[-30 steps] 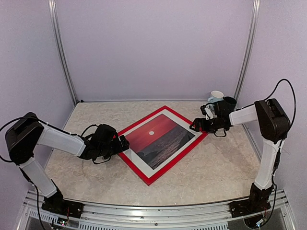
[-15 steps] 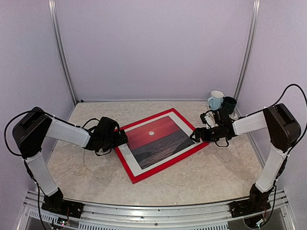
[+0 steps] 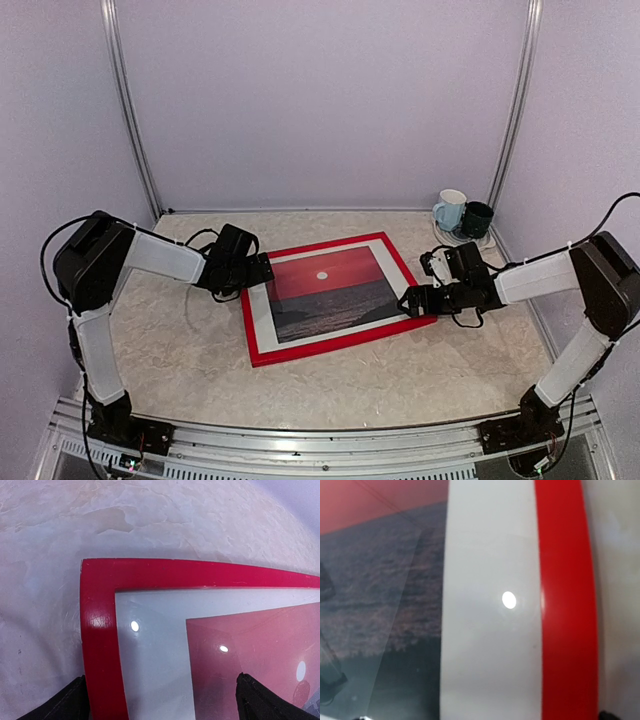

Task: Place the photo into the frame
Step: Rotate the photo frame at the center of the board.

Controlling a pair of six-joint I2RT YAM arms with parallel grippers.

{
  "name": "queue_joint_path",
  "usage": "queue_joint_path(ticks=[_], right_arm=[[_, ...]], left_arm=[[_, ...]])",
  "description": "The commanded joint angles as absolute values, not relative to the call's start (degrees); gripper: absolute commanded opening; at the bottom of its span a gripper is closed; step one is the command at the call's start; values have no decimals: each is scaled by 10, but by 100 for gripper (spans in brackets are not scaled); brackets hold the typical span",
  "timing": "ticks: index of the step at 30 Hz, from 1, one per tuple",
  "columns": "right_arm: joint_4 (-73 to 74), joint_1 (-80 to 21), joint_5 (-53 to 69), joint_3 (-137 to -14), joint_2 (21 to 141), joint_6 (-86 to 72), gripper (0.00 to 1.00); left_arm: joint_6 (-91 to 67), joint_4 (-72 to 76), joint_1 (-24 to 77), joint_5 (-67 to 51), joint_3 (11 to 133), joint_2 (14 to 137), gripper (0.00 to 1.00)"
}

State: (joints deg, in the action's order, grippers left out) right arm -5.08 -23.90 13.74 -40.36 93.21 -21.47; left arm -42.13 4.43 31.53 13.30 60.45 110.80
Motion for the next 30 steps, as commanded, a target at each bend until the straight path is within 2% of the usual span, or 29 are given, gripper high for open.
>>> queue_joint_path(ticks=[1,10,19,30], right_arm=[[-69,-281,180,-372,904,-252,99],[-95,-307,164,-308,865,-282,99],[-101,-351,147,-281,826,-304,99],[-63,-353,85,-275,790,-304,99]], left_arm=[[-402,66,326,40,663,1143,99],[-387,58,316,23,722,1192,99],[-386,64,316,17,744,1210,99],[-385,63,313,27,736,1205,99]])
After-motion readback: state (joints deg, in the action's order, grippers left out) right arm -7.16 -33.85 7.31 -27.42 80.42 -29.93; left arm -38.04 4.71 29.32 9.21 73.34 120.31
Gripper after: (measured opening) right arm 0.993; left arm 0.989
